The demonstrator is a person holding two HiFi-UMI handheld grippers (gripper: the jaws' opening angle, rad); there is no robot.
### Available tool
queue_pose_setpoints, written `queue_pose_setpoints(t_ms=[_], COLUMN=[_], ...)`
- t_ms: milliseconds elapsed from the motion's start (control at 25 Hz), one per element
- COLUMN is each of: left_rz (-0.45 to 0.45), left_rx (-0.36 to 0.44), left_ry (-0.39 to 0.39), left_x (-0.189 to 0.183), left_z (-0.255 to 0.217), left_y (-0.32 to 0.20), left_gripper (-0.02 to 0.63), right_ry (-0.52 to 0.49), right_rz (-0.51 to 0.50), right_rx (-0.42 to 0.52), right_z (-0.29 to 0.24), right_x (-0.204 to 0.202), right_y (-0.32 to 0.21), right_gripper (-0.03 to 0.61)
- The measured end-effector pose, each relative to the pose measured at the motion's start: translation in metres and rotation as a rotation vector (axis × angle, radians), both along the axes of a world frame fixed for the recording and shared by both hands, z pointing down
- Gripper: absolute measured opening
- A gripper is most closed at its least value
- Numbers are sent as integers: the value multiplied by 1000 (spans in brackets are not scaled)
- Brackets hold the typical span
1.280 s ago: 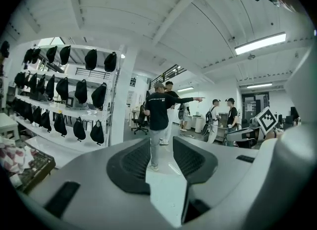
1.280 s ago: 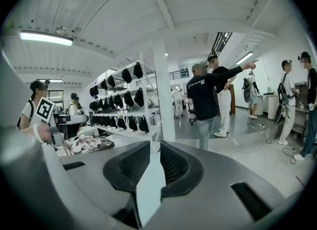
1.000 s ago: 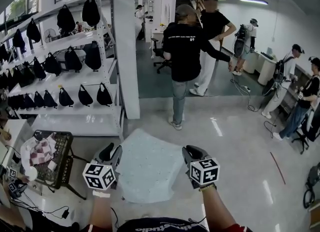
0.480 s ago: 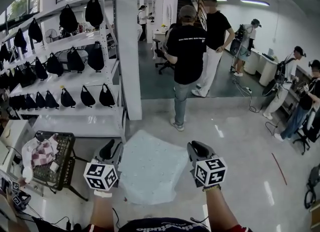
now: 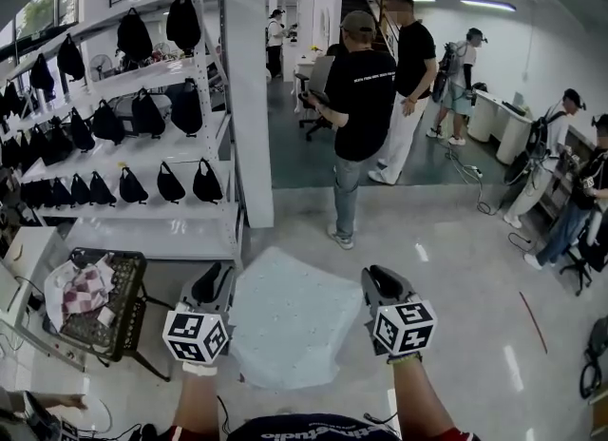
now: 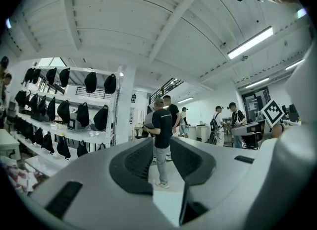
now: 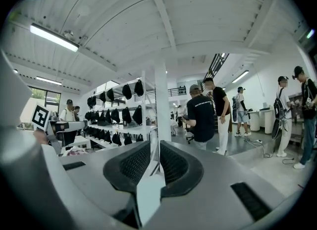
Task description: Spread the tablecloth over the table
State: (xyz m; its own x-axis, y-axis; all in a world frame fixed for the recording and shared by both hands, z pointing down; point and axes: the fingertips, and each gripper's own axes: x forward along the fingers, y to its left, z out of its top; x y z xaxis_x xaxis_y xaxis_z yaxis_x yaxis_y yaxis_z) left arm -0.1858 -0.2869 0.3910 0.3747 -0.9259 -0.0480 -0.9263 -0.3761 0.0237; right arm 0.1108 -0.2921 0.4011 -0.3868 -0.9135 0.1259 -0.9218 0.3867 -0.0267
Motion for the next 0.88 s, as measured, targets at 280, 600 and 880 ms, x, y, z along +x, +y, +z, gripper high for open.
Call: queue_pose_setpoints(t_ms=[280,600,880], left_rz=[-28,-85,-94], left_rx=[-9,9,19], left_ry=[-14,-6,-4], left_x=[0,-11,-12], left_z=[8,4,-3], left_y=[0,-1,1], left_gripper=[94,44,34], right_ry=[7,19,27], right_rz=[4,-5,-5], right_rx=[-3,8,28], right_z=[6,2,-6], right_x=[1,-2,-3], right_y=[-2,-4,-5], right_gripper=[77,58,40])
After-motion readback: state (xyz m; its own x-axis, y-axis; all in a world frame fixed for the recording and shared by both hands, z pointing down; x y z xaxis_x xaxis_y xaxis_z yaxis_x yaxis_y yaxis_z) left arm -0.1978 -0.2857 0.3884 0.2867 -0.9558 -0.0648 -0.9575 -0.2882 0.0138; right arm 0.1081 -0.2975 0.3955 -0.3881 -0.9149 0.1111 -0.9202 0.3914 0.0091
